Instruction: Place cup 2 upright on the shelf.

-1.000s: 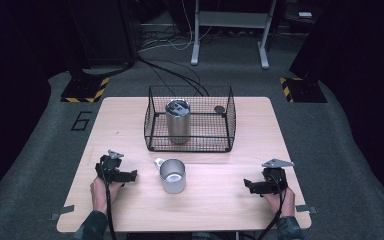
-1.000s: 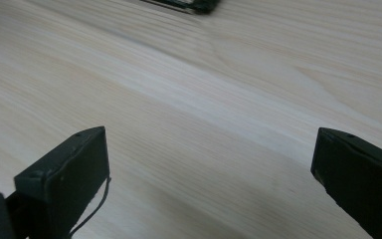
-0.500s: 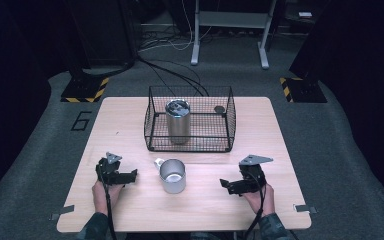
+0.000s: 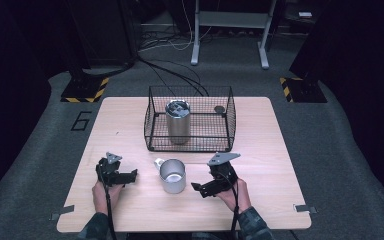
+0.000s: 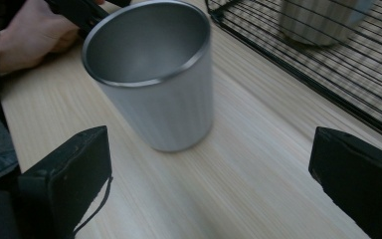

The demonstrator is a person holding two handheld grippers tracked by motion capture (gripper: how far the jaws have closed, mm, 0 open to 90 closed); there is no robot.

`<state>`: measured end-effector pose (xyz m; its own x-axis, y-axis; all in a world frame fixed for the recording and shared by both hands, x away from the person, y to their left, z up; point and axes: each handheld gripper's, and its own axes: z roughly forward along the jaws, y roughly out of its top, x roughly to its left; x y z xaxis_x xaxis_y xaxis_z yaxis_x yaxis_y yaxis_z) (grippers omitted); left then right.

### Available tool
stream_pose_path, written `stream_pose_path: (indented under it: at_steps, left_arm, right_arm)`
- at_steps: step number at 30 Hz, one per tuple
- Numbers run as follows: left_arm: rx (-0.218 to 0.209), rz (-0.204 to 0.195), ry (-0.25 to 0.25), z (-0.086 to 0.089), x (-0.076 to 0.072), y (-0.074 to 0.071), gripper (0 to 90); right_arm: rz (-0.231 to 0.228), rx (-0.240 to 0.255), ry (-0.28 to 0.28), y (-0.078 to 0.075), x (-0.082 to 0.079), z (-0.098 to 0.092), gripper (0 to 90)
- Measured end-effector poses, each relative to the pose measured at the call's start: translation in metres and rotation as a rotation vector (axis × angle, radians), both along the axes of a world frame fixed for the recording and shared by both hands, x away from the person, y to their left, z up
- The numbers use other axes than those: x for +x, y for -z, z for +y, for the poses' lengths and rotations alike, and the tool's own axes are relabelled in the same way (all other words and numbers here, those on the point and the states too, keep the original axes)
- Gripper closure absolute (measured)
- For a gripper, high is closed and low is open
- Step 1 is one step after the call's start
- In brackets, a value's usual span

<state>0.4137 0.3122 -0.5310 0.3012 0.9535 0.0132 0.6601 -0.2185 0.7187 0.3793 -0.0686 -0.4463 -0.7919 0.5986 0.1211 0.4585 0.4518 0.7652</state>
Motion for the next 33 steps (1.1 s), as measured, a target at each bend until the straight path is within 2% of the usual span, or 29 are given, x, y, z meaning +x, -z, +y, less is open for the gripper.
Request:
stream_pose_path:
  at_steps: [6,14,17,23,25,26,33]
  left_arm:
    - [0.003,0.007,0.010,0.000,0.000,-0.001,0.5]
    - [0.004,0.005,0.008,0.000,0.000,0.000,0.5]
    - [0.007,-0.002,0.006,0.000,0.000,0.000,0.4]
    - [0.003,0.002,0.002,-0.001,0.000,0.000,0.4]
    - [-0.010,-0.007,-0.006,-0.002,0.001,0.000,0.4]
    - [-0.012,-0.003,-0.004,-0.002,0.001,0.000,0.5]
    - [-0.011,-0.004,-0.002,-0.003,0.003,0.000,0.4]
  right_arm:
    - [-0.024,-0.011,-0.082,-0.003,0.007,0.033,2.6]
    - [0.006,-0.045,-0.138,0.001,0.015,0.067,2.2]
    - [-0.014,-0.063,-0.135,0.002,0.018,0.077,1.2]
    - [0.000,-0.096,-0.104,0.006,0.022,0.088,3.9]
    - [-0.019,-0.099,-0.105,0.008,0.024,0.091,4.2]
    - [-0.001,-0.117,-0.106,0.008,0.023,0.092,4.3]
    - [-0.030,-0.110,-0.101,0.008,0.023,0.093,5.4]
